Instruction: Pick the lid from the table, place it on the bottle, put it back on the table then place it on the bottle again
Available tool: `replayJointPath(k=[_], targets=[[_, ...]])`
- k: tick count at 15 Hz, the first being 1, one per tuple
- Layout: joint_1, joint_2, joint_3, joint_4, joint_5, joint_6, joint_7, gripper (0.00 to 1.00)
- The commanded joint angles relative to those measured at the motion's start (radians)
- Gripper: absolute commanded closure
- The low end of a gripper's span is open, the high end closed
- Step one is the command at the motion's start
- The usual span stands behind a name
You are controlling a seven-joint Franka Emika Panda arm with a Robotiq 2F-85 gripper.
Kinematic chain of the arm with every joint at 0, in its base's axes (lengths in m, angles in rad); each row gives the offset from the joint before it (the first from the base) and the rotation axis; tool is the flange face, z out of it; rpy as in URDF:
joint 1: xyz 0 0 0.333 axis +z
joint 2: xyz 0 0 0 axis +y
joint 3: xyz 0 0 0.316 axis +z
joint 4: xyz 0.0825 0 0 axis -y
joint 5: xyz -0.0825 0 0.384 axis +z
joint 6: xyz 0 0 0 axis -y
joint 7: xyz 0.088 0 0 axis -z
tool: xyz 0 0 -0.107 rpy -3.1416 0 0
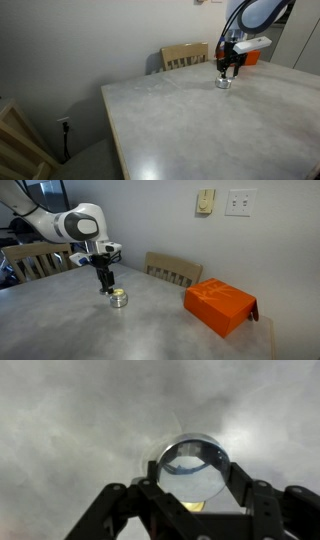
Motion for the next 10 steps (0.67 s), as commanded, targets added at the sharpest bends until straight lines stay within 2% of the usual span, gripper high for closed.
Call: replayJointPath(k=[1, 6, 10], targets=[[-0.008, -0.044, -0.015, -0.096, -0.016, 0.078, 0.052, 0.56], [0.000, -0.020, -0.065, -0.111, -0.031, 0.187, 0.128, 0.56], [0.000, -0.019, -0.081, -0.105, -0.028, 0.203, 0.129, 0.56]])
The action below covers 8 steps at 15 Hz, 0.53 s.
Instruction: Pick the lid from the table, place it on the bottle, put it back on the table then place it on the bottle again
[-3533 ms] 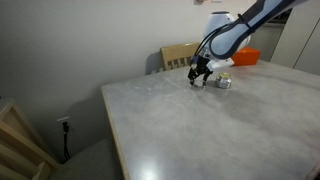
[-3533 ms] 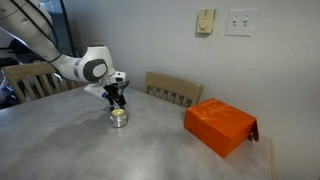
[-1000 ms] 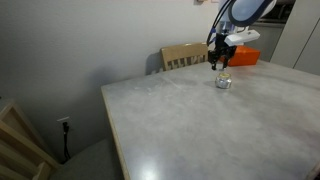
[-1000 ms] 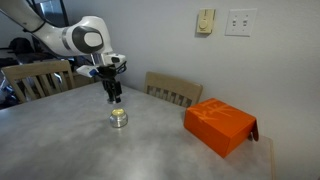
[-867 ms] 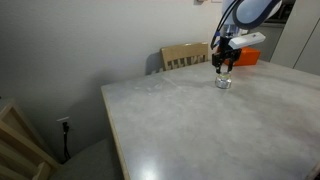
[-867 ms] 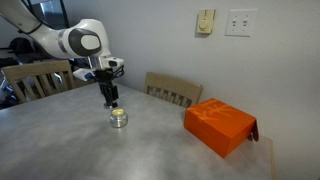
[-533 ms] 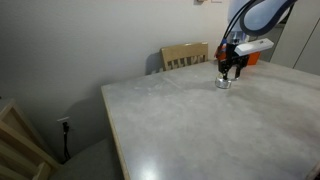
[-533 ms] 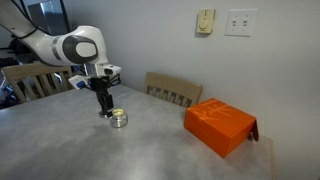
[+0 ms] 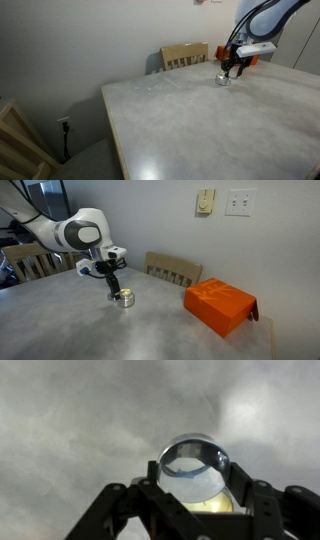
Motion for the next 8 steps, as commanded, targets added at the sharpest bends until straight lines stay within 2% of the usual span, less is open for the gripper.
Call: replayJointPath(k=[1, 5, 8], targets=[[0.003, -0.021, -0.013, -0.028, -0.020, 0.034, 0.016, 0.56], [0.015, -0.045, -0.031, -0.029, -0.038, 0.043, 0.025, 0.56], [-0.002, -0.035, -0.032, -0.003, -0.038, 0.047, 0.008, 0.56]])
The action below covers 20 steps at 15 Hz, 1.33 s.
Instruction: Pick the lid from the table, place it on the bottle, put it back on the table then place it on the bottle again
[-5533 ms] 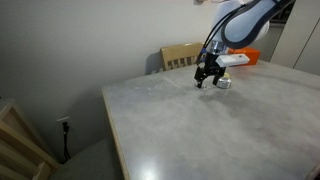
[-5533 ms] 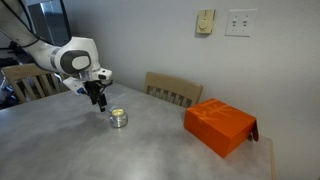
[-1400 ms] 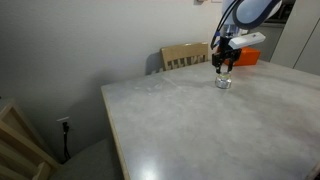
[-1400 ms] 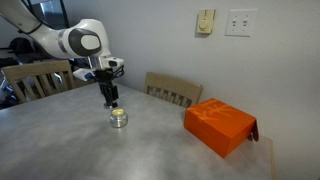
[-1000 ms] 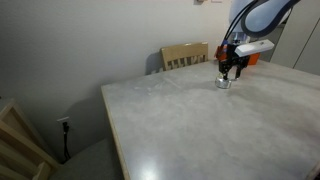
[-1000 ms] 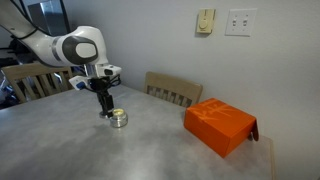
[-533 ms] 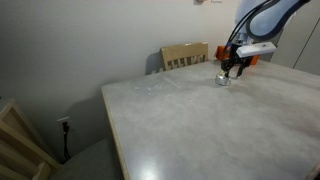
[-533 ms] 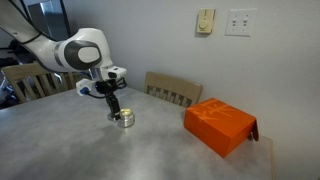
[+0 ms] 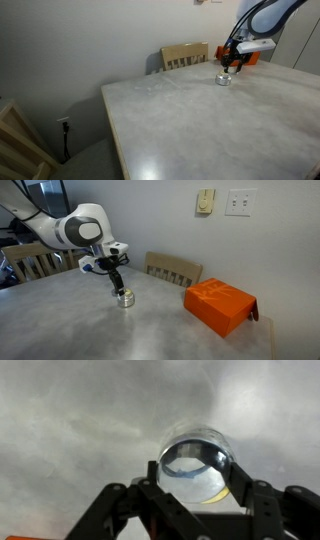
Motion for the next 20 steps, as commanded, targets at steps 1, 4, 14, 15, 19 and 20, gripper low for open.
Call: replayJointPath(k=[1, 4, 14, 15, 19, 20], targets=[[-0.013, -0.013, -0.009, 0.002, -0.016, 0.014, -0.004, 0.56], [-0.051, 0.010, 0.024, 0.041, 0.023, 0.021, -0.053, 0.56], [-0.098, 0.066, 0.093, 0.171, 0.123, -0.028, -0.176, 0.56], [-0.095, 0.067, 0.092, 0.173, 0.126, -0.041, -0.172, 0.56], [-0.087, 0.063, 0.090, 0.173, 0.129, -0.091, -0.157, 0.56], [-0.089, 0.063, 0.091, 0.175, 0.131, -0.107, -0.158, 0.56]])
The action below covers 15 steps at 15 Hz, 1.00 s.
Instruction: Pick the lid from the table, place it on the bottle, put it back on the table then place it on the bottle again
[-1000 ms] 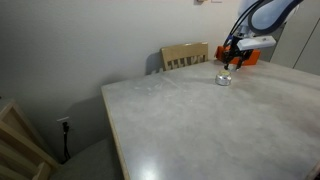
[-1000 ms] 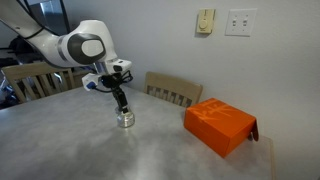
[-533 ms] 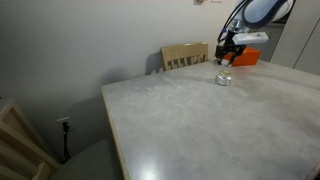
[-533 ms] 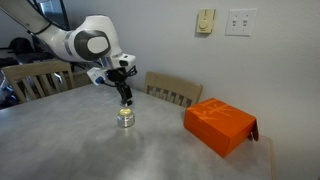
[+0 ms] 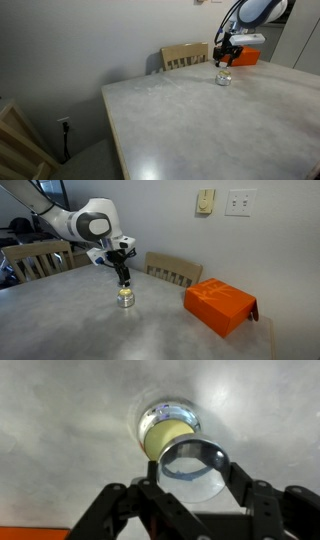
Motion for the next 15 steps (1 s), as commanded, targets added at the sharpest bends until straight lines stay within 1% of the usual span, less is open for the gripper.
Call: replayJointPath(k=[1, 3, 10, 15], targets=[[-0.011, 0.008, 0.008, 0.022, 0.013, -0.069, -0.011, 0.56], [-0.014, 0.017, 0.013, 0.025, 0.015, -0.085, -0.014, 0.56], [-0.008, 0.103, 0.006, 0.085, 0.010, -0.064, -0.007, 0.56], [-0.008, 0.103, -0.003, 0.091, 0.009, -0.062, 0.000, 0.56]])
